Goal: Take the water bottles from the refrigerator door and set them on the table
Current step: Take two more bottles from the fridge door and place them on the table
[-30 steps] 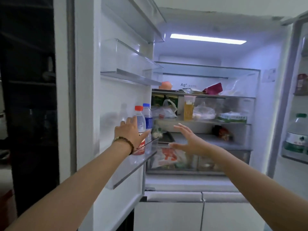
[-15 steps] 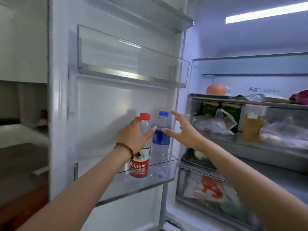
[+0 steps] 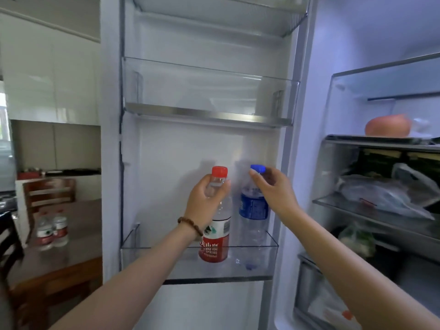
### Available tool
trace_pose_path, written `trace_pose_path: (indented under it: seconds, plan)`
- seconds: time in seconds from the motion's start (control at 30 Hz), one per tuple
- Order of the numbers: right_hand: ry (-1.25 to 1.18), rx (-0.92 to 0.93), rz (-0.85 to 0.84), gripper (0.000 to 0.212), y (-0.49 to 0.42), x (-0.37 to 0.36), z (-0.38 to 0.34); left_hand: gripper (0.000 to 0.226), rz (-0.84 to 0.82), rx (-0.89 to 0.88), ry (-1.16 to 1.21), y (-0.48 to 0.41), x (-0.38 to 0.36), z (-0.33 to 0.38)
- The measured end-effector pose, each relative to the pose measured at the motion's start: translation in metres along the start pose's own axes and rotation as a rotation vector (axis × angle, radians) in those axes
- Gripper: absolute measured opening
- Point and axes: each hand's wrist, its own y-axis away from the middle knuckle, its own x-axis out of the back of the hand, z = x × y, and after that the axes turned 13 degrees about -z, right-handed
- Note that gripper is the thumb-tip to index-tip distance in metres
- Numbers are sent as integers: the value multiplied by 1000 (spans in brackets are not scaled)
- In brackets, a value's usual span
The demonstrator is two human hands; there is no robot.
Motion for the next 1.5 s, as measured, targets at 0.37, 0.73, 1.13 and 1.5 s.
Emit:
trace_pose_path:
  seconds: [0.37,0.73,1.13,1.5]
  plan:
    - [-127,28,-24,14,8,1,-3,17,168,-85,57,10,-9,9]
    - [-158,321,42,18,25,-5,-81,15,353,-370,-47,18,29,78]
    - [-348,462,-124,12,25,-85,-179,23,447,-420,18,59,167,130]
    - [-521,345,-252,30,1,-319,-223,30,476,-280,-144,115,367,68]
